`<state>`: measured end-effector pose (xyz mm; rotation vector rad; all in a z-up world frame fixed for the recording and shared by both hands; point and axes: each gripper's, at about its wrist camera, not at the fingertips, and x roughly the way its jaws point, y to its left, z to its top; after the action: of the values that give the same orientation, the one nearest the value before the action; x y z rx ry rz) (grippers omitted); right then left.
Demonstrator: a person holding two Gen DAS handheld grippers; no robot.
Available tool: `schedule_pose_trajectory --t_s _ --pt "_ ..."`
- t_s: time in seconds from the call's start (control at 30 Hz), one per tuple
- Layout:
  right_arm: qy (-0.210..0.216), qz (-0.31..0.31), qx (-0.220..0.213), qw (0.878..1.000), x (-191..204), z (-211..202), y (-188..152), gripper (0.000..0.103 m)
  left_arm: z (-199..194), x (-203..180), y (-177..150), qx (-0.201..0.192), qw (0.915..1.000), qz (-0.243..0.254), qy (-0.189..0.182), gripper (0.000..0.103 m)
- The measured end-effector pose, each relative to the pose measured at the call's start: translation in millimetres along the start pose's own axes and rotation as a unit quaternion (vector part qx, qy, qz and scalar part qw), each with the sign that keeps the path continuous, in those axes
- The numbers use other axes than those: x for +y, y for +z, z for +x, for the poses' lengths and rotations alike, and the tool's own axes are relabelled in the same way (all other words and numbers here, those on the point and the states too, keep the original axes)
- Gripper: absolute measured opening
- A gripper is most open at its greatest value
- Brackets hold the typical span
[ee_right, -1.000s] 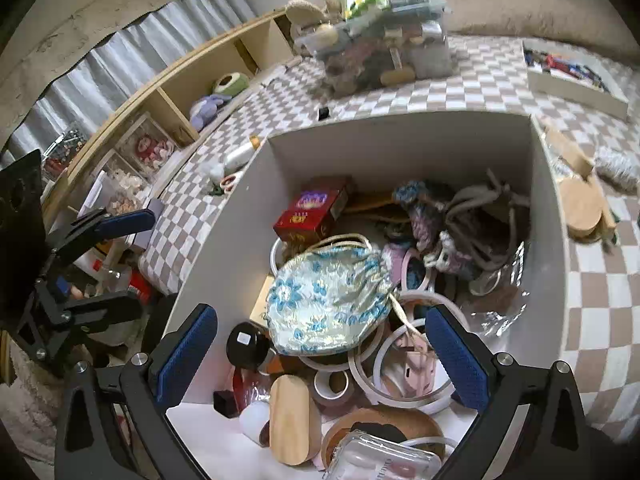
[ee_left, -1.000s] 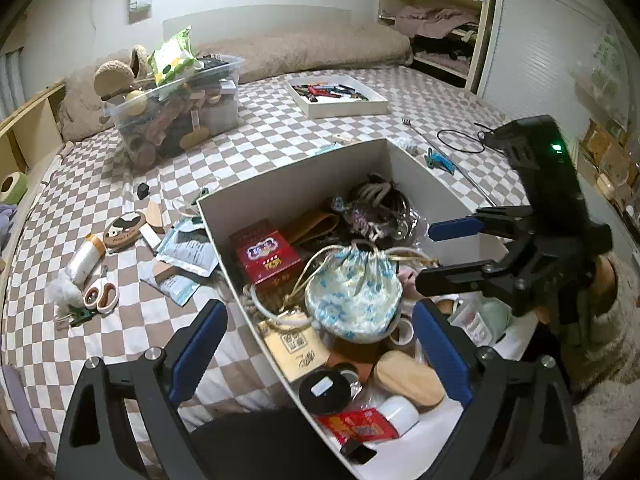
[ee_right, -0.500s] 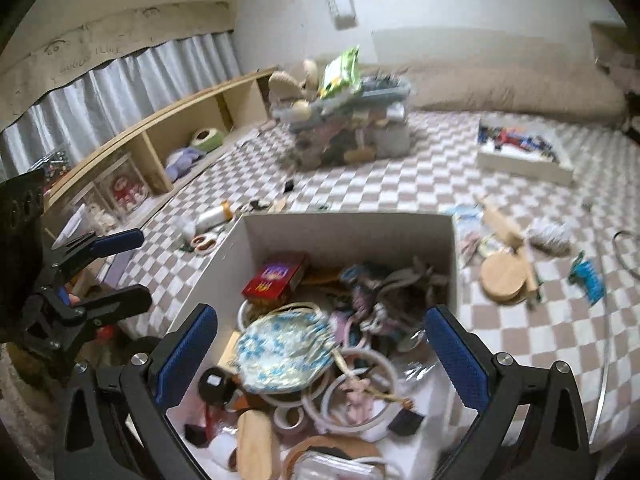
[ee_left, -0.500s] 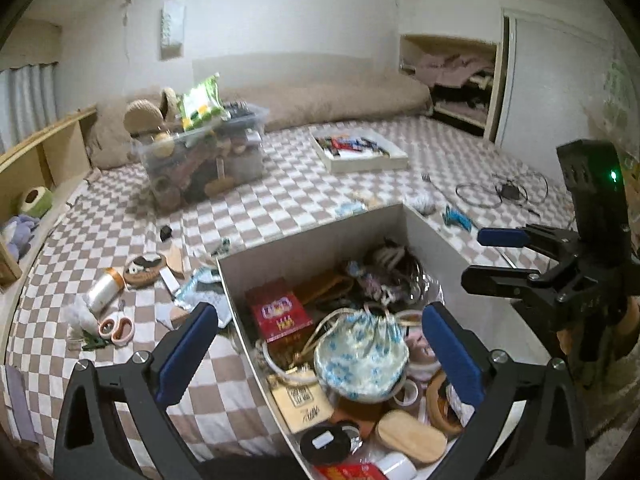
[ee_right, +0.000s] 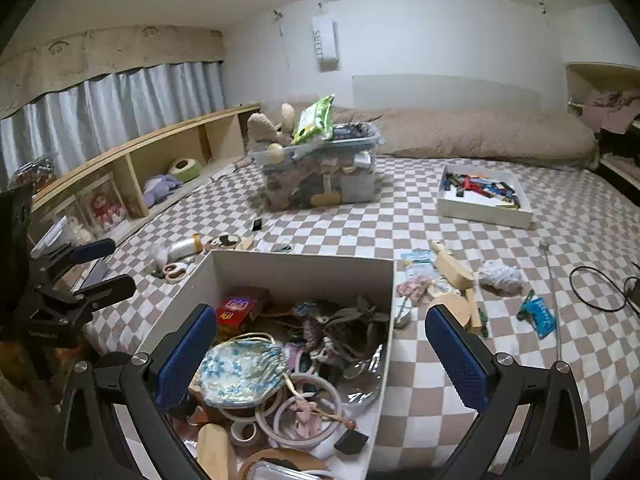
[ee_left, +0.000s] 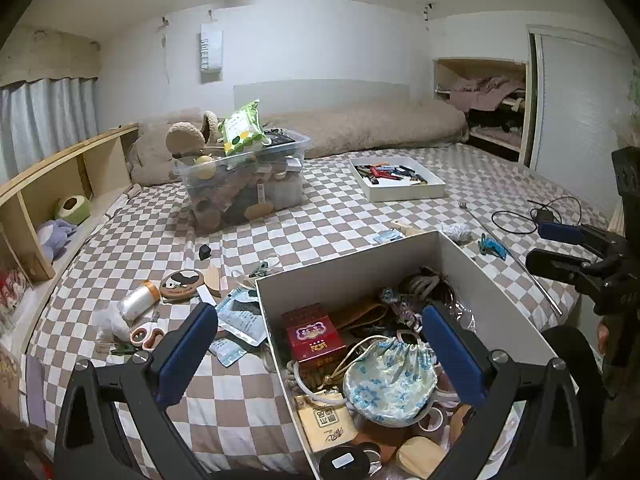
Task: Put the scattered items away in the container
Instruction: 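Withdraw both open tools up away from the white box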
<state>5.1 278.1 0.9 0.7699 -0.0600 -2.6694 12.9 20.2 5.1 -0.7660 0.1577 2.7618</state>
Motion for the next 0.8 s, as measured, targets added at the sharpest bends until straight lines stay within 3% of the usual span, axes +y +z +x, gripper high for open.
schedule_pose_trajectory --t_s 0.2,0.8 --pt "-0.037 -0.029 -0.028 0.999 -2 -7 -3 0.103 -2 4 -4 -0.014 0.9996 -0.008 0.023 0.103" --pt "-0.065 -0.020 -0.033 0.997 -12 -9 -7 0.103 1 12 -14 -0.013 0.9987 -0.029 0.040 0.103"
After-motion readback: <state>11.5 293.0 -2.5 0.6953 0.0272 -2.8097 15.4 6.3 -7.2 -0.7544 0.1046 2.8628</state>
